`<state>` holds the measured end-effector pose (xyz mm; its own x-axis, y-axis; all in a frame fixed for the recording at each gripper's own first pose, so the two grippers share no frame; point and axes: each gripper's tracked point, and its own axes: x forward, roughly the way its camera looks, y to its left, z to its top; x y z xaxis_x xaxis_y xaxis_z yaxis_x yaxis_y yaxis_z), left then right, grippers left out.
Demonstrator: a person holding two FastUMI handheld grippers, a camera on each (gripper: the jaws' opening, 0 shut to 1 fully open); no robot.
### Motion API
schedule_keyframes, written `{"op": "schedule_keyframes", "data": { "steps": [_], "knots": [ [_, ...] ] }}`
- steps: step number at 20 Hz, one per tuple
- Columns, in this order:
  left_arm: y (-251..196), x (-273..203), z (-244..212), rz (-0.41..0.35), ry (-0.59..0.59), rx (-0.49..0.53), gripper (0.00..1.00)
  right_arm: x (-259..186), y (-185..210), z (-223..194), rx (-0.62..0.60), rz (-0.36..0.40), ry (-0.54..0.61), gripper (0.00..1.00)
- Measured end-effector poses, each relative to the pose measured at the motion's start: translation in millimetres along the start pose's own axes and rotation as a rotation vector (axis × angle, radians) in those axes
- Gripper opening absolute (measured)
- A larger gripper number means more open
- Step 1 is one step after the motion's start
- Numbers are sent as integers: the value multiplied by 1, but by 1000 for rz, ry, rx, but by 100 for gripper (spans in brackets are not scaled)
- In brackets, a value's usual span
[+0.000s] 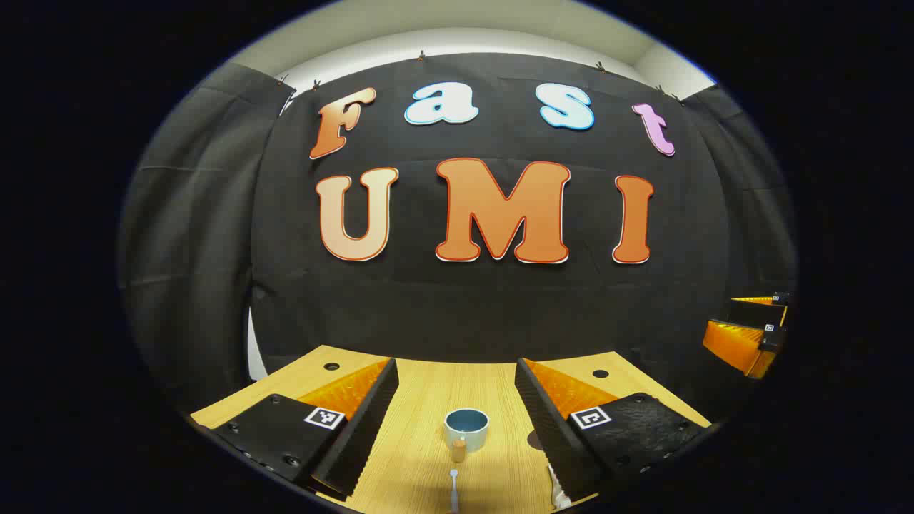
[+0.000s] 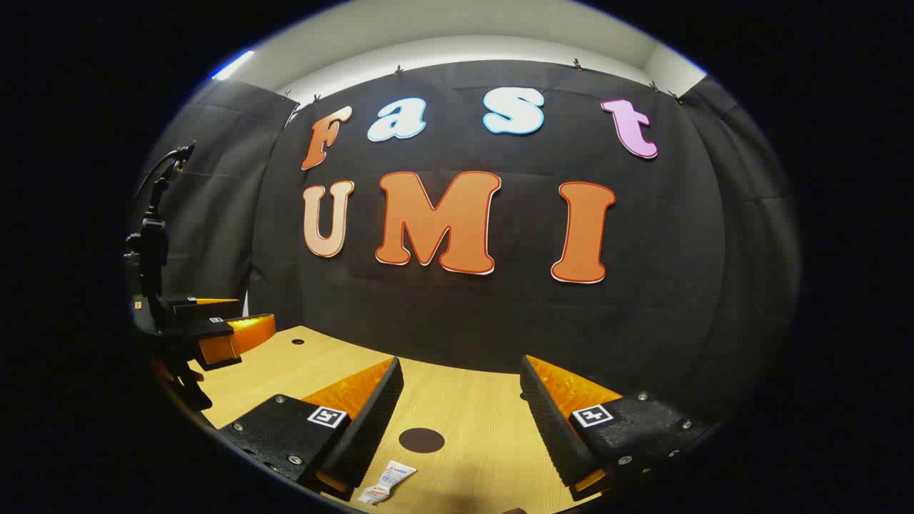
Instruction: Put the toothbrush and toothpaste on the desktop into the cup, then pick up the cup and place it on the coaster on the desktop.
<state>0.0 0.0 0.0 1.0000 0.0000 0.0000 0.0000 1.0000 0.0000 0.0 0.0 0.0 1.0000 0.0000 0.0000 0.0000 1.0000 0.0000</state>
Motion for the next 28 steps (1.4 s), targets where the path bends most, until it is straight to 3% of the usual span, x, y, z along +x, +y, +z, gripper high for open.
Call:
{"op": "schedule_keyframes", "data": {
  "steps": [5,12,21,28],
  "knots": [
    [2,16,1,-73,-7,36,99,8,18,-9,42,-54,34,99],
    [6,31,-17,-127,60,3,99,17,39,-19,64,-90,93,99],
    [18,47,-43,-93,162,-9,99,24,47,-37,49,-85,157,99],
    [10,52,-80,-119,308,-41,99,29,54,-68,61,-50,268,99]
  ]
}}
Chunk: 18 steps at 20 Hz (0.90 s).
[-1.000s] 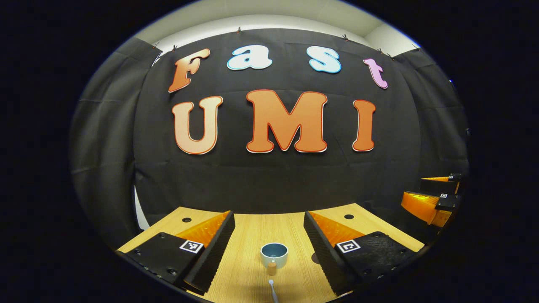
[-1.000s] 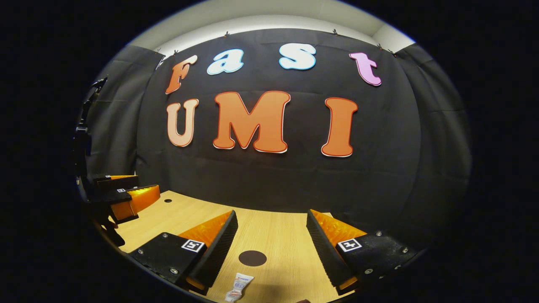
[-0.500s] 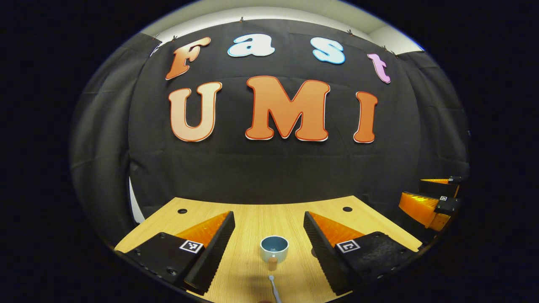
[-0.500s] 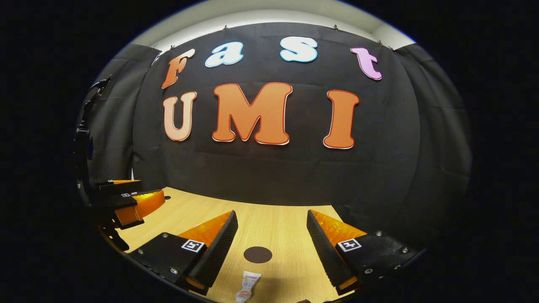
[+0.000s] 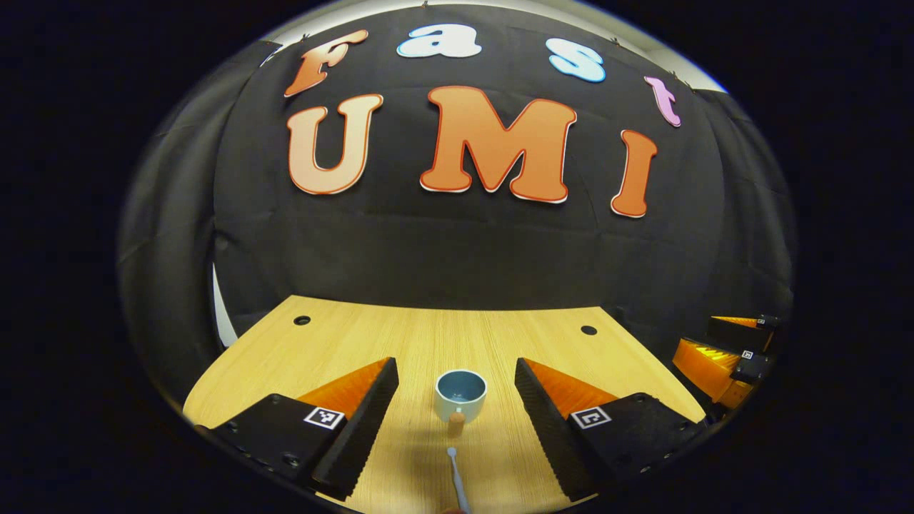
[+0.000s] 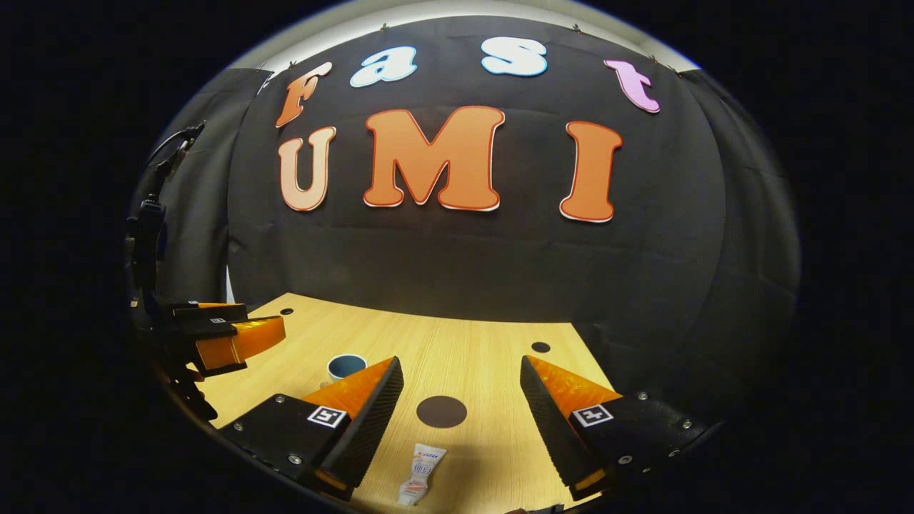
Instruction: Put the toothbrush and toothpaste on the desktop into the cup, then pick up the cup and place it on the coaster on the desktop.
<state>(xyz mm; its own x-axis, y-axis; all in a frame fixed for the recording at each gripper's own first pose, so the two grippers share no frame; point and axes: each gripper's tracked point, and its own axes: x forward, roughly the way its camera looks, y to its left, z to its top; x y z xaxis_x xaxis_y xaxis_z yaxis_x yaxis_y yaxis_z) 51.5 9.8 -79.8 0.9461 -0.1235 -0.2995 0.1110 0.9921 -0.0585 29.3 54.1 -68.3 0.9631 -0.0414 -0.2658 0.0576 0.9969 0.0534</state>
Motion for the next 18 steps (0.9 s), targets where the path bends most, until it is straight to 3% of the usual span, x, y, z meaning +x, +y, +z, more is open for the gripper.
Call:
{"op": "schedule_keyframes", "data": {
  "steps": [12,18],
  "knots": [
    [-4,11,-97,-15,350,-105,98,8,13,-80,56,52,298,99],
    [-3,11,-160,13,577,-156,98,7,19,-132,87,72,482,96]
  ]
}}
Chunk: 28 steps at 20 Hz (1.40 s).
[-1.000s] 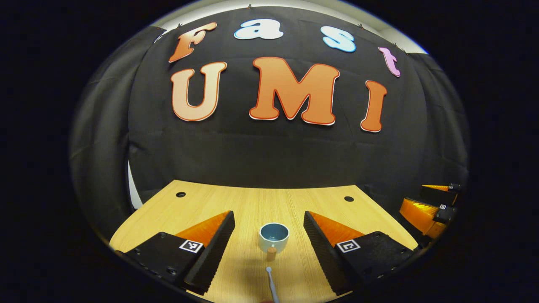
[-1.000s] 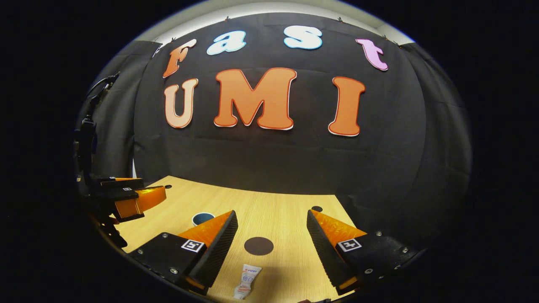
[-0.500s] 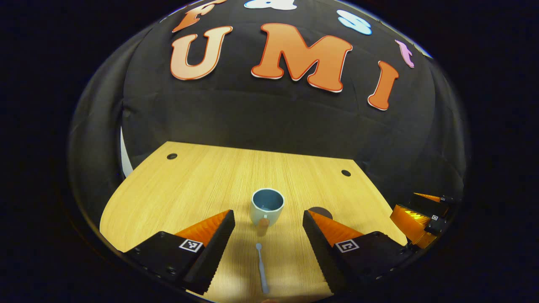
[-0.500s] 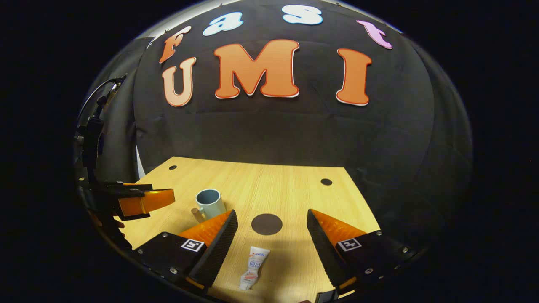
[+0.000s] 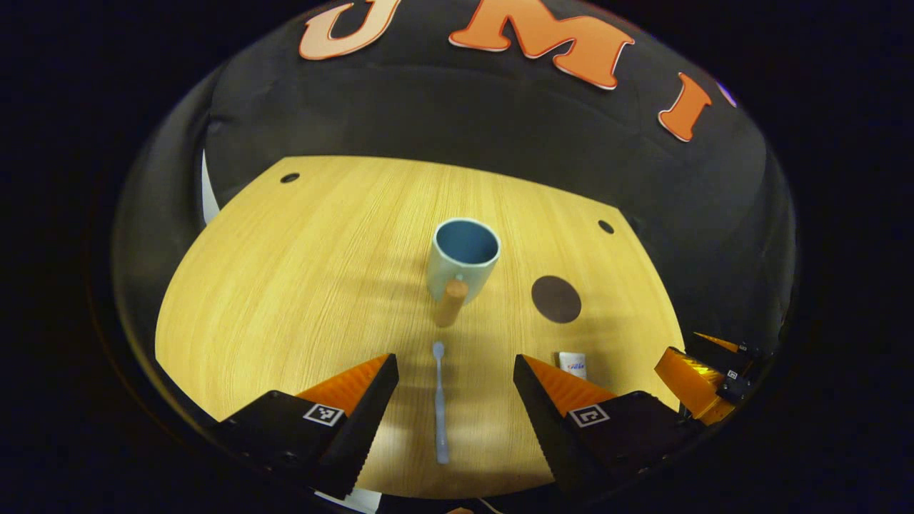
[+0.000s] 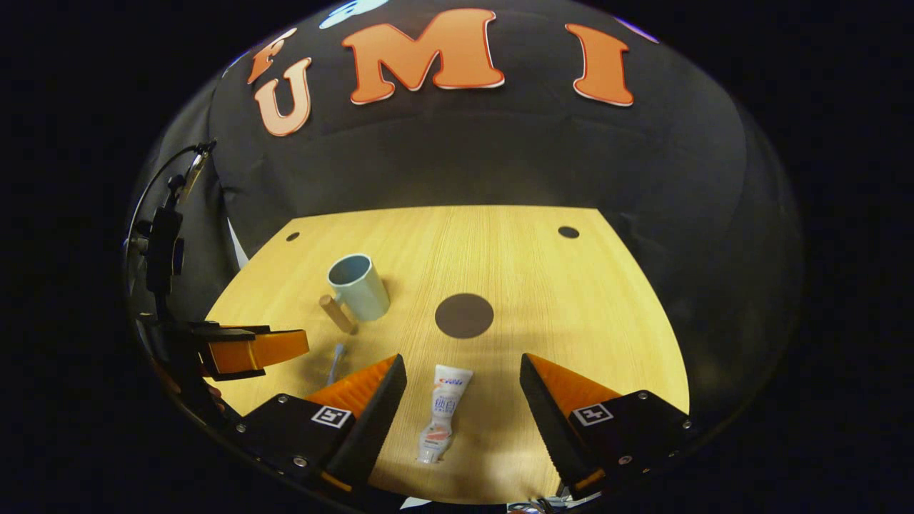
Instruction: Put the toothbrush and toothpaste on the desktop into the cup, then pick up the cup and place it on the coaster on the desktop.
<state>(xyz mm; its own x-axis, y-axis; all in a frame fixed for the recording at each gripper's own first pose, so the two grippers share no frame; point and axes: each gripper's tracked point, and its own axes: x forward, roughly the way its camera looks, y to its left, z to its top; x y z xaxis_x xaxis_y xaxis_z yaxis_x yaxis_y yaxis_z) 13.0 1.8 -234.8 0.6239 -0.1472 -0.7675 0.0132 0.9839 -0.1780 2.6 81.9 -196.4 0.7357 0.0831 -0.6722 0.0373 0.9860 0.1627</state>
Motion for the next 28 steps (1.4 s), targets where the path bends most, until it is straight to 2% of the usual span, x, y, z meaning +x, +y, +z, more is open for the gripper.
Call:
{"op": "schedule_keyframes", "data": {
  "steps": [10,19,22,25,26,27,28],
  "knots": [
    [13,37,-50,60,251,-34,96,37,6,-65,12,19,250,95],
    [14,64,-66,119,382,21,96,70,12,-103,-15,8,425,83],
    [14,68,-67,138,416,42,89,77,13,-108,-11,0,458,81],
    [14,74,-75,133,453,27,82,81,17,-114,-4,1,486,67],
    [11,75,-79,120,469,6,73,81,19,-118,2,4,503,64],
    [13,74,-81,128,489,-3,70,80,19,-120,10,6,515,65],
    [15,73,-76,135,475,9,62,81,20,-121,19,10,517,61]
  ]
}}
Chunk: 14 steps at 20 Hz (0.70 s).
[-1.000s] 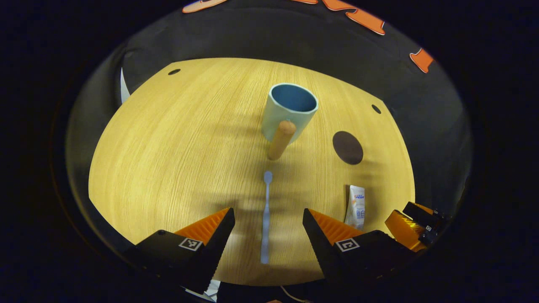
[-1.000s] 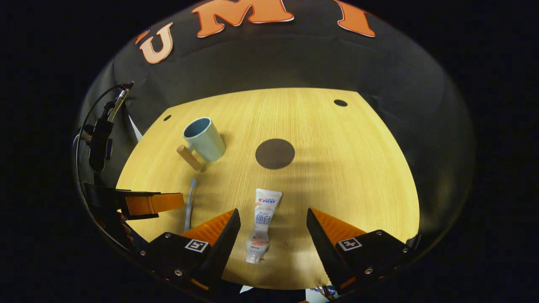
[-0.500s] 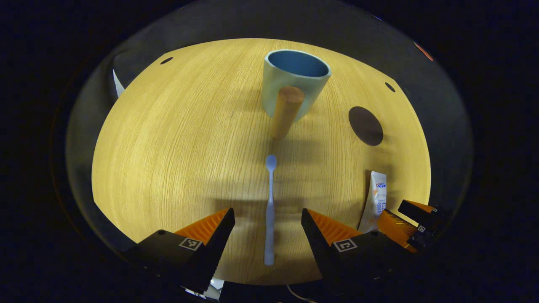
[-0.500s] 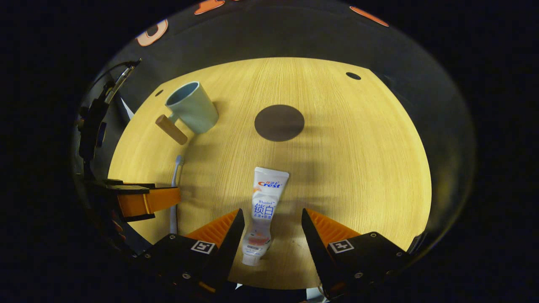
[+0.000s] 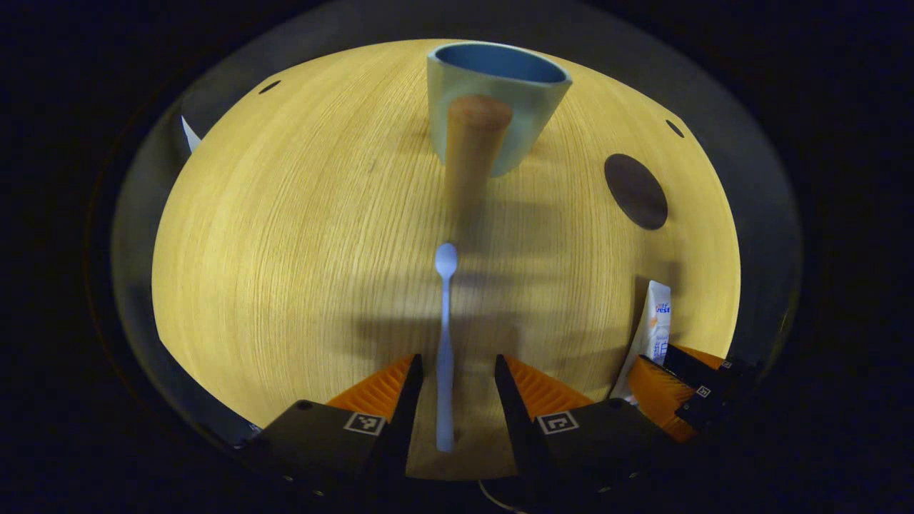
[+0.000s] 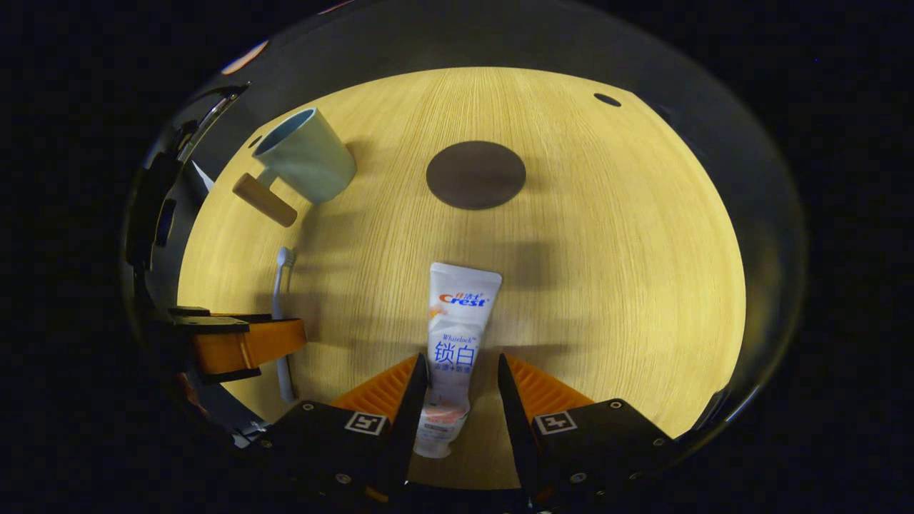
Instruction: Put the toothbrush and toothpaste on the desktop into the cup, then pick up the cup and place it on the coaster on the desktop.
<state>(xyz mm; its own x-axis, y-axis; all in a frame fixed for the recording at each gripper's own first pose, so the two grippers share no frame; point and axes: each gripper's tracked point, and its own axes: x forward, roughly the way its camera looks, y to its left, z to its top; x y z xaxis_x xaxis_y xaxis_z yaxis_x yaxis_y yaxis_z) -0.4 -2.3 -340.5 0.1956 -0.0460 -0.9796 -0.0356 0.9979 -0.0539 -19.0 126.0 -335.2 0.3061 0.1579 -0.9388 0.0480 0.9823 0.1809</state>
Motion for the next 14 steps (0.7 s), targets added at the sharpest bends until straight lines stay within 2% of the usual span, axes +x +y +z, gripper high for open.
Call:
{"op": "schedule_keyframes", "data": {
  "steps": [1,2,4,5,6,7,9,14],
  "knots": [
    [0,3,3,7,-6,8,60,0,0,-2,7,4,5,59],
    [5,4,4,23,-2,12,43,2,3,-2,15,8,8,56],
    [14,4,4,38,6,46,32,7,11,-4,33,25,17,40],
    [11,2,7,34,0,71,22,4,7,-6,40,41,19,29],
    [9,2,10,28,-1,92,12,4,7,-5,51,50,16,31],
    [8,2,10,20,-8,113,12,6,9,-5,59,59,16,31],
    [8,4,11,5,-18,159,12,5,9,-3,70,70,7,24],
    [2,2,8,-74,-38,207,8,6,12,-4,125,69,-9,18]
  ]
}}
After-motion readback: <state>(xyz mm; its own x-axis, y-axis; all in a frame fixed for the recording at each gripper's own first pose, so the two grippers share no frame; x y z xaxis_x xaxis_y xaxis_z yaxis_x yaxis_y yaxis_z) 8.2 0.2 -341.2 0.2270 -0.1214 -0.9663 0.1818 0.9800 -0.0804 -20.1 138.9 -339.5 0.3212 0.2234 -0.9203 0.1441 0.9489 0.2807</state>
